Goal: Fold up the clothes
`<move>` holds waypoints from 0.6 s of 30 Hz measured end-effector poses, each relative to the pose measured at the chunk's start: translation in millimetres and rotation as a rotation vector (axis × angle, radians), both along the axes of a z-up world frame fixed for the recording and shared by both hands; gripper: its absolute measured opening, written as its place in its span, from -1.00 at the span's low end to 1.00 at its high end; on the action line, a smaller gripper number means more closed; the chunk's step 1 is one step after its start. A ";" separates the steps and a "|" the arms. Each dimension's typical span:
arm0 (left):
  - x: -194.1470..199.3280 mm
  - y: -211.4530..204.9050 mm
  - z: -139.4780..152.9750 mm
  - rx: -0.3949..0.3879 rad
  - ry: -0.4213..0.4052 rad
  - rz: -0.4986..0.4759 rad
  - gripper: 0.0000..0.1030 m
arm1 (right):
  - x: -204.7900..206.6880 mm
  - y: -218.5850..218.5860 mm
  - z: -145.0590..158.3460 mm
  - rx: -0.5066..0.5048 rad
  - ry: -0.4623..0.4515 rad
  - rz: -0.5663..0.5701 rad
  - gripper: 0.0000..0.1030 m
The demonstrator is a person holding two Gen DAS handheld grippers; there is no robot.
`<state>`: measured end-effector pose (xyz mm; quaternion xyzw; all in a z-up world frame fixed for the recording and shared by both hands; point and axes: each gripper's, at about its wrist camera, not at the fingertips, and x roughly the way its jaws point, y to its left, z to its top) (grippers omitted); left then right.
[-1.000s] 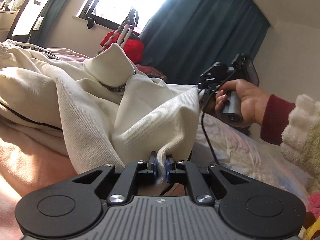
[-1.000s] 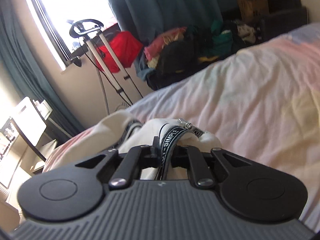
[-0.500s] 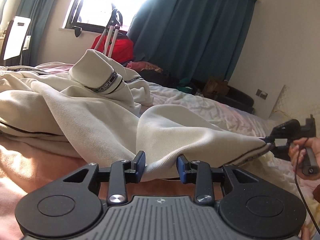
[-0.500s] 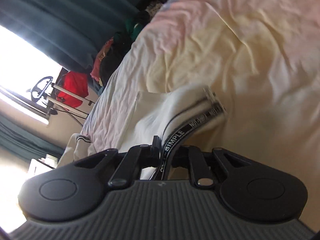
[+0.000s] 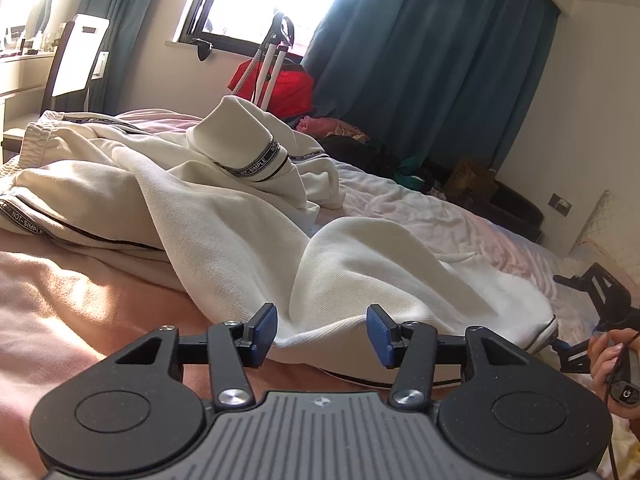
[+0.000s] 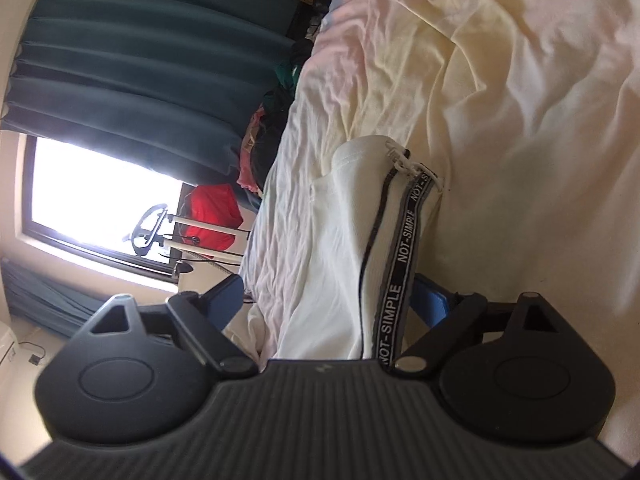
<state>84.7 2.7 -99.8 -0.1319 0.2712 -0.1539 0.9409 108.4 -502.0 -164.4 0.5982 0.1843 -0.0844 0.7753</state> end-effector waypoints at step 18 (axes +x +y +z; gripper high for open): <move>16.0 16.3 -12.9 -0.059 0.054 0.068 0.20 | 32.4 -13.5 -17.2 -0.106 0.030 -0.030 -0.89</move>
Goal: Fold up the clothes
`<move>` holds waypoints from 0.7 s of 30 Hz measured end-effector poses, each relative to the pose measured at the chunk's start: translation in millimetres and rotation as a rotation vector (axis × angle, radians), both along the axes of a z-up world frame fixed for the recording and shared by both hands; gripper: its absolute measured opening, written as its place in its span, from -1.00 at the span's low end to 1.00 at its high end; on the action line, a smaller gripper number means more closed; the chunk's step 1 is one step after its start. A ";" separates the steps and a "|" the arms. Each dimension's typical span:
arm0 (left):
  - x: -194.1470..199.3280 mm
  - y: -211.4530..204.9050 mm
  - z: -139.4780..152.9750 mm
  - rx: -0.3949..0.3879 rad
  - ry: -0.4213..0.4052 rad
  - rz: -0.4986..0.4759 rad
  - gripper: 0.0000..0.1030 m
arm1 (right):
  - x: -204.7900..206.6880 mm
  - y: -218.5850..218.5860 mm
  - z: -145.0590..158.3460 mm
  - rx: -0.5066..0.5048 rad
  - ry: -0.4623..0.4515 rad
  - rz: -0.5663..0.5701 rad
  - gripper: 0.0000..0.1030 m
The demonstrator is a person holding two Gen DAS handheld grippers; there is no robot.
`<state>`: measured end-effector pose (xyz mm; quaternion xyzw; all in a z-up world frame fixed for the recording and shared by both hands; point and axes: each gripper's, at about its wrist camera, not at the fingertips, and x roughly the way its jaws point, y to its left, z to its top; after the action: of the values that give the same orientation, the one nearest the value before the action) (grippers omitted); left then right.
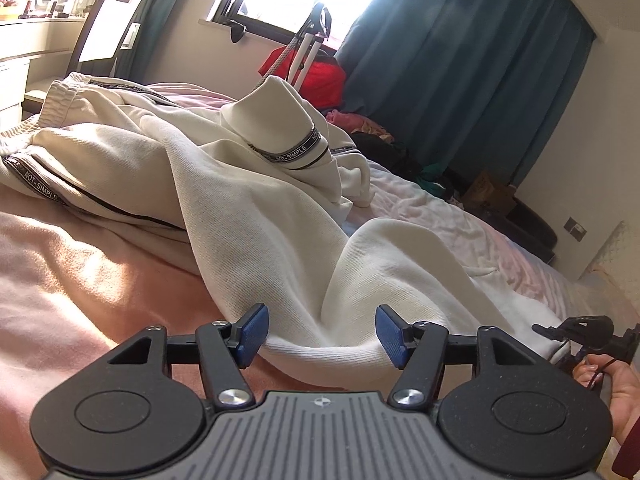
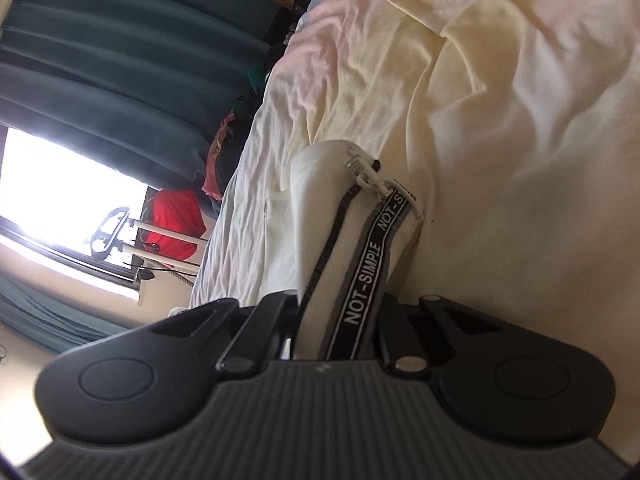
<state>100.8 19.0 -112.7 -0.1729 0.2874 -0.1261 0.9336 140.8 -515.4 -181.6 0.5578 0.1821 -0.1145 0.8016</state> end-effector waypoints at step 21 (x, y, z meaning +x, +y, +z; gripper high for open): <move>39.2 104.2 -10.4 -0.310 0.228 0.394 0.49 | -60.6 -50.5 0.3 0.050 0.057 -0.400 -0.89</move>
<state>140.0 123.2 -123.2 -0.3795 0.3287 0.0357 0.8641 80.2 -566.0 -181.3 0.5990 0.0929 -0.2826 0.7435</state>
